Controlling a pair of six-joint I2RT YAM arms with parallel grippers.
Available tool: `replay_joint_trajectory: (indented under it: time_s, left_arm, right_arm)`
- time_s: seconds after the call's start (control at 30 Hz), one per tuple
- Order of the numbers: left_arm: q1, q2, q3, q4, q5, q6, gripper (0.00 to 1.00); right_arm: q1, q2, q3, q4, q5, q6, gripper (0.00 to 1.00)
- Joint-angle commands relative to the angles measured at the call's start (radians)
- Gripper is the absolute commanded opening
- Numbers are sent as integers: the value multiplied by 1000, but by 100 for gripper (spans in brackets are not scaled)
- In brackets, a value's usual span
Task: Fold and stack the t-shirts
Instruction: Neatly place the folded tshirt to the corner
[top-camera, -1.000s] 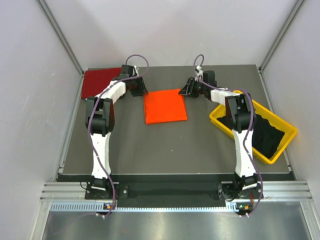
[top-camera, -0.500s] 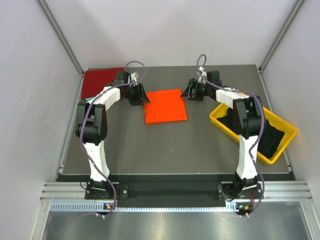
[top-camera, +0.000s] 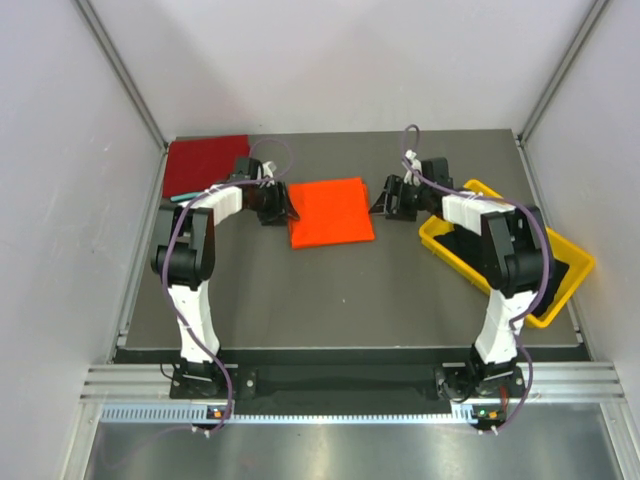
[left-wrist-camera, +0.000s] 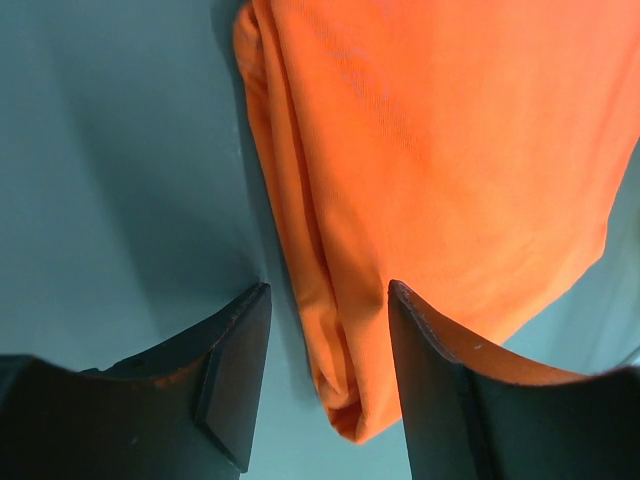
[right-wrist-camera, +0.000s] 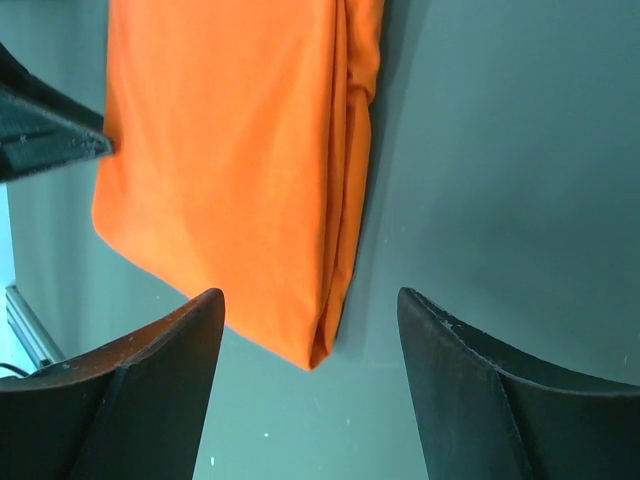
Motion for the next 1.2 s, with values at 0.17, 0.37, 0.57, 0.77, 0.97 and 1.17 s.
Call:
replay_joint_trajectory:
  time_s: [0.17, 0.37, 0.57, 0.77, 0.97, 1.17]
  left_arm:
    - [1, 105, 82, 90, -41, -25, 55]
    - [-1, 142, 108, 98, -47, -41, 52]
    - [-19, 193, 151, 78, -62, -51, 43]
    - [-41, 197, 176, 78, -84, -70, 26]
    - [-44, 133, 284, -24, -153, -32, 0]
    - [-45, 58, 410, -198, -259, 76, 0]
  right_arm:
    - [8, -130, -47, 49, 22, -28, 70]
    - [7, -162, -63, 61, 21, -15, 70]
    - [11, -184, -78, 65, 19, -4, 71]
    - [13, -202, -90, 65, 19, 1, 71]
    - [17, -236, -112, 65, 16, -2, 71]
    - [17, -271, -136, 98, 11, 35, 71]
